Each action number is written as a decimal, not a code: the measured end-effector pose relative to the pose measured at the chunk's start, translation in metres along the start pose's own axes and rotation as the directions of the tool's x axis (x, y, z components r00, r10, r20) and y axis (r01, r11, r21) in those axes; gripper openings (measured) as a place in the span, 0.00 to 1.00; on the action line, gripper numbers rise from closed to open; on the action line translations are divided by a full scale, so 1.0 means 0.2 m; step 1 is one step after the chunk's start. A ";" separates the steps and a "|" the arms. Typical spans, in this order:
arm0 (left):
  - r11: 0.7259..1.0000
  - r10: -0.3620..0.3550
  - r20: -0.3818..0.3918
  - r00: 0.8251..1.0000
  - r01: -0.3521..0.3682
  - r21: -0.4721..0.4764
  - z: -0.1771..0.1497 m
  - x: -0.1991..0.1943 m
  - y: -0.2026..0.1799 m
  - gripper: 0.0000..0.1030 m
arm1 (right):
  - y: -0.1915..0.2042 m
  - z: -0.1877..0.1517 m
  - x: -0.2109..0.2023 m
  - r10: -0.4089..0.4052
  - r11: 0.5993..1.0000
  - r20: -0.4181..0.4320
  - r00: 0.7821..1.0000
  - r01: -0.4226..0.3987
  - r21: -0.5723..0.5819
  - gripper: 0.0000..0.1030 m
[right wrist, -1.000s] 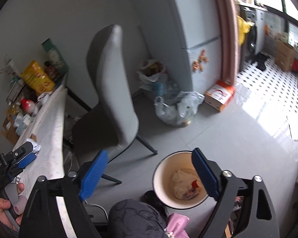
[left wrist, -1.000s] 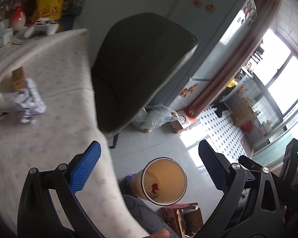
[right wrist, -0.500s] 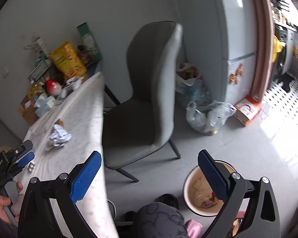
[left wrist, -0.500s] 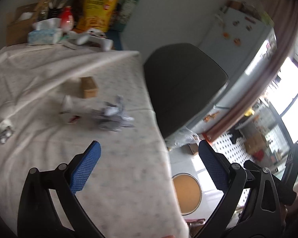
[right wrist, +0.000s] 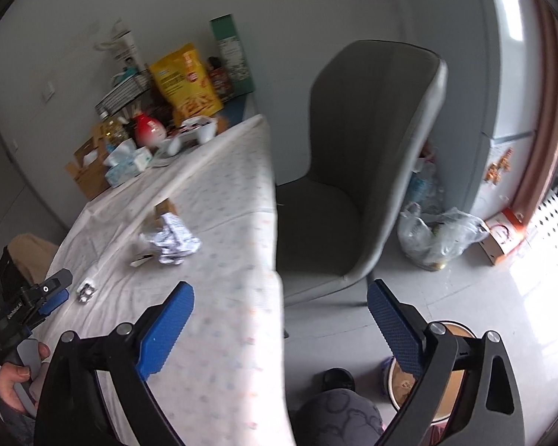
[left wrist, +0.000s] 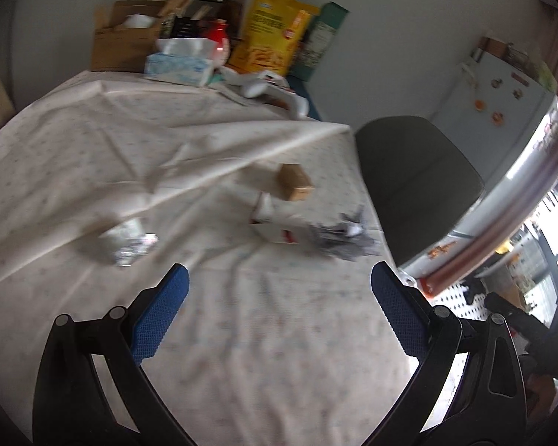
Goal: Collect trash
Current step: 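Move both open tools back toward the table, then grasp the clear blister pack with the left gripper while the right gripper grasps the crumpled foil ball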
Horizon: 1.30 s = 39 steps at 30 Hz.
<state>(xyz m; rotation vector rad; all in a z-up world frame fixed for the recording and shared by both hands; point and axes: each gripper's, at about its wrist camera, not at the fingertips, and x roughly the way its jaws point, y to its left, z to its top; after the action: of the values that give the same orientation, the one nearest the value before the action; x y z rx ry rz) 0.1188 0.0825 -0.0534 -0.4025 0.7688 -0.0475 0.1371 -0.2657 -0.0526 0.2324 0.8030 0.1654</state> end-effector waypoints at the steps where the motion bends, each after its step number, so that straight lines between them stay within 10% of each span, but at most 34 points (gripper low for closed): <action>1: 1.000 0.010 0.004 1.000 -0.010 -0.009 0.00 -0.01 0.04 0.94 | 0.03 0.01 0.01 0.007 1.000 -0.002 1.000 -0.007 -0.009 0.89; 28: 0.975 0.221 -0.056 0.974 -0.222 -0.010 0.04 0.22 0.46 0.85 | 0.51 0.06 0.43 0.082 0.980 -0.108 0.991 -0.100 -0.174 0.73; 34: 0.960 0.280 -0.069 0.958 -0.280 0.013 0.05 0.28 0.45 0.49 | 0.60 0.06 0.57 0.075 0.970 -0.136 0.988 -0.104 -0.219 0.73; 39: 0.967 0.256 -0.058 0.965 -0.256 -0.009 0.05 0.23 0.44 0.47 | 0.65 0.08 0.66 0.062 0.965 -0.145 0.988 -0.097 -0.243 0.72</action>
<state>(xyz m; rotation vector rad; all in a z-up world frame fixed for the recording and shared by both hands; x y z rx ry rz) 0.1511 0.1579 -0.1100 -0.3156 0.8728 0.1908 0.2312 -0.1126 -0.0973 0.0149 0.8995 0.3591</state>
